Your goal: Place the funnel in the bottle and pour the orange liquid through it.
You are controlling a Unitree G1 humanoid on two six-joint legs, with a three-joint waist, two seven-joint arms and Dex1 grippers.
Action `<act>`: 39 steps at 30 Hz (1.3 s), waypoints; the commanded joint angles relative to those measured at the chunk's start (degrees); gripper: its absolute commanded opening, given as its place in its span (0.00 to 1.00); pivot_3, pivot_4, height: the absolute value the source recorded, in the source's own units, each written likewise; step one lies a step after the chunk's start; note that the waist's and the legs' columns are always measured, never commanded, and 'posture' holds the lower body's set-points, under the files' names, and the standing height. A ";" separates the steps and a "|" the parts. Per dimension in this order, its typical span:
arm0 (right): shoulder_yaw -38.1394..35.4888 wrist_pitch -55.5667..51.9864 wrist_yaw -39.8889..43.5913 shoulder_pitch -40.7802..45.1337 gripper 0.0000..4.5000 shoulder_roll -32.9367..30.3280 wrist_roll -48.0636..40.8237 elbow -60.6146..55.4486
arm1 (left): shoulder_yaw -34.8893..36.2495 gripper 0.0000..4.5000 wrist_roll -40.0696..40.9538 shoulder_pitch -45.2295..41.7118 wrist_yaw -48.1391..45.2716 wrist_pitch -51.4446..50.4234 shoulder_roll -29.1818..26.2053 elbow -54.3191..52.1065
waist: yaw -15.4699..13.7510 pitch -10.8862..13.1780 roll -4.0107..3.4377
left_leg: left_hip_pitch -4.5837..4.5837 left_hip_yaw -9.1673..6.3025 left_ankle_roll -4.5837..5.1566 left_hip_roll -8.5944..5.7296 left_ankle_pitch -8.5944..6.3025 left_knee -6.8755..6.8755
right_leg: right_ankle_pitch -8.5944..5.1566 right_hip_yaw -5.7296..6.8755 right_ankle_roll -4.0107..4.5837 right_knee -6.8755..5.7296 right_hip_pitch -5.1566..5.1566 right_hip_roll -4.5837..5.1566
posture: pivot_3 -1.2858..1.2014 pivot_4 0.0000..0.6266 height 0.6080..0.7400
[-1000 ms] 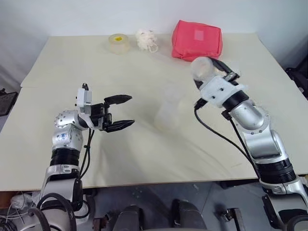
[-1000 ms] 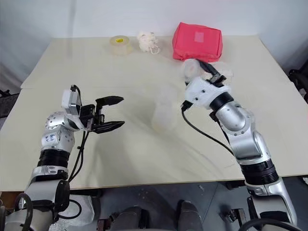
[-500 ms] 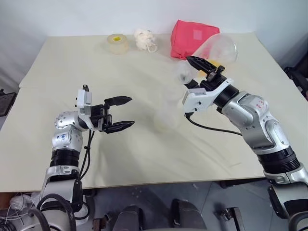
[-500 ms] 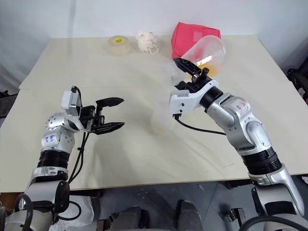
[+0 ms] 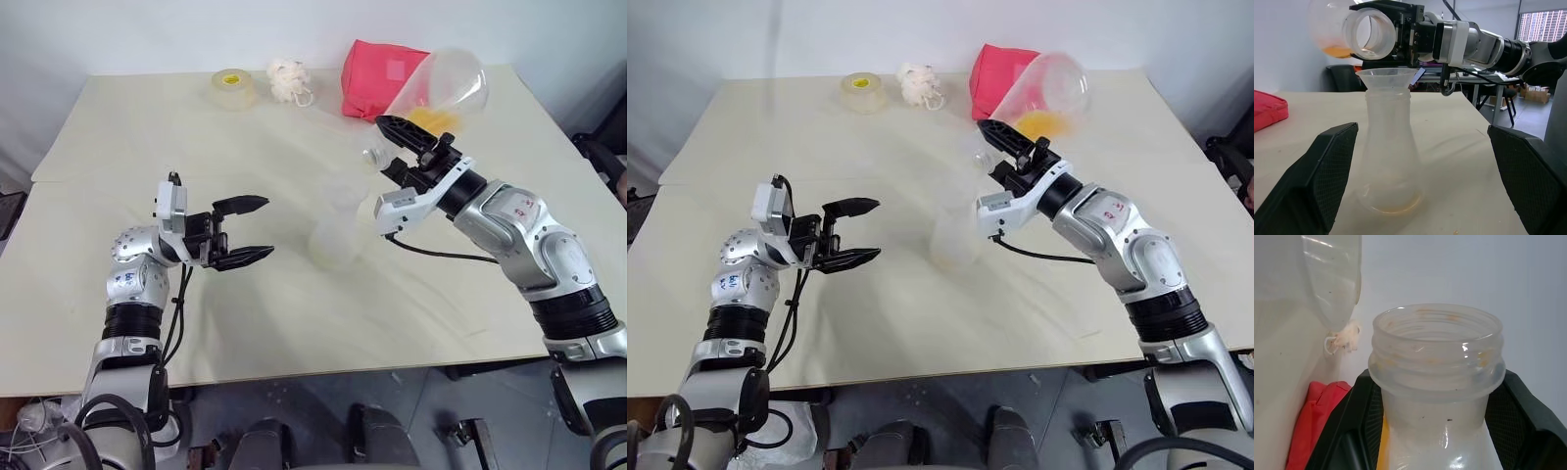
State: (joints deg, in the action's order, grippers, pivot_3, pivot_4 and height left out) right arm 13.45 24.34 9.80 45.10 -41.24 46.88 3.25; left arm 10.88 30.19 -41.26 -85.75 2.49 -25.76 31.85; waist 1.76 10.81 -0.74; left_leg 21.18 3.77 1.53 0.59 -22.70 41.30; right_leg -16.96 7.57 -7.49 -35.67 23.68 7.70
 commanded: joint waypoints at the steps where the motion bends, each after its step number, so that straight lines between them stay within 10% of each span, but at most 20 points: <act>1: -0.49 1.57 -1.95 2.38 0.54 -0.62 1.08 -0.05 | 0.92 1.00 1.29 -0.93 0.19 0.29 0.04 -1.16 | 0.02 0.00 0.00 | 0.00 0.00 0.00 0.00 0.00 0.00 | 0.00 0.00 0.00 0.00 0.00 0.00 | 0.52 0.24 1.00; 39: 2.15 11.48 -9.22 8.53 0.54 -2.06 8.11 8.15 | 0.74 1.00 1.26 -1.19 1.38 -0.27 0.15 -1.68 | 0.09 0.00 0.00 | 0.00 0.00 0.00 0.01 0.00 0.00 | 0.00 0.00 0.00 -0.04 0.01 0.00 | 0.52 0.24 1.00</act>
State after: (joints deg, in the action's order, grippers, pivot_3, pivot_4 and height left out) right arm 16.13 35.13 2.15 51.62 -42.09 55.01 12.12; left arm 10.87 30.19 -41.35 -84.54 2.08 -25.57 31.92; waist 1.85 10.81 -0.74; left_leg 21.18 3.77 1.53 0.61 -22.70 41.30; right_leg -16.96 7.57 -7.49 -35.71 23.68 7.70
